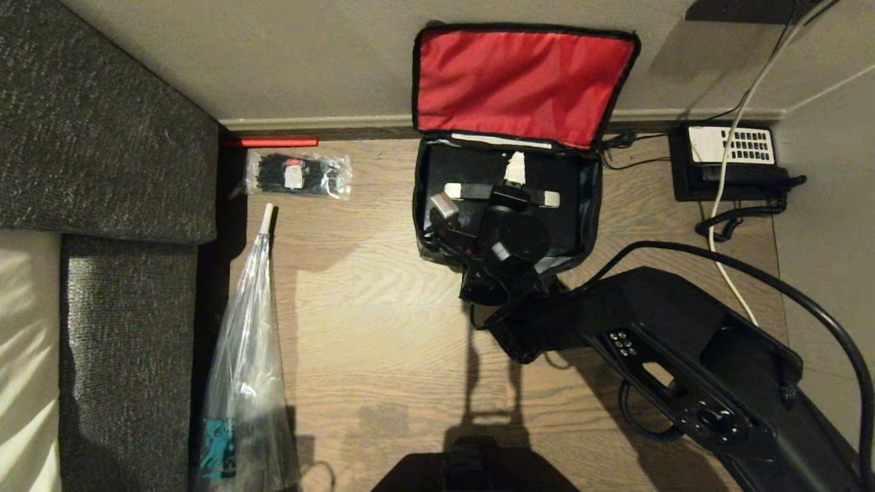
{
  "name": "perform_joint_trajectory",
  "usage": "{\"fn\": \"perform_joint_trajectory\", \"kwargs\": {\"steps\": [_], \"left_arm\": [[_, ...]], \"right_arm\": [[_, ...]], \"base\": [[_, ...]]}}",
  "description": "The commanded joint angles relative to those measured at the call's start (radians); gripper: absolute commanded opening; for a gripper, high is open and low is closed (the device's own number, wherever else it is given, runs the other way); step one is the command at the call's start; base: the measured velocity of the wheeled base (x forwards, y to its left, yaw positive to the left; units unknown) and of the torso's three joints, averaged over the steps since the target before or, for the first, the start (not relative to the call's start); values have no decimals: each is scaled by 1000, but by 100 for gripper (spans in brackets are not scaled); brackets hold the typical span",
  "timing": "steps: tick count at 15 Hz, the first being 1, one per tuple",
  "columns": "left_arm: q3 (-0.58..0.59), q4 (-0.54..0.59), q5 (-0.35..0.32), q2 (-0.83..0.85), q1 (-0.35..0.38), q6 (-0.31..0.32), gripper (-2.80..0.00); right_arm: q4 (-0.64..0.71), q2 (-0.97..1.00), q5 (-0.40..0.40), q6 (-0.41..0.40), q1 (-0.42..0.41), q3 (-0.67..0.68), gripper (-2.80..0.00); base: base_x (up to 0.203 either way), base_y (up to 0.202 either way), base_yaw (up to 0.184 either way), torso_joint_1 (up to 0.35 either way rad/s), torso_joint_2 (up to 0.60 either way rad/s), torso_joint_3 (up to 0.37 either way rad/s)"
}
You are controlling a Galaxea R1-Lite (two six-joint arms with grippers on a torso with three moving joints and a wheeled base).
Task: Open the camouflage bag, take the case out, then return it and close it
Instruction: Grip the handle
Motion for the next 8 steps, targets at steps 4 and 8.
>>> {"fn": "perform_joint_trajectory", "kwargs": {"steps": [4,8], "left_arm": [[3,0,0,-1,0,0,-280],[3,0,0,-2,0,0,-280]], "right_arm": [[-12,47,24,-52,-38,-83,0],[-8,44,22,-62,-38,-86,0]], "base": [[0,0,0,0,0,0],[0,0,0,0,0,0]]}}
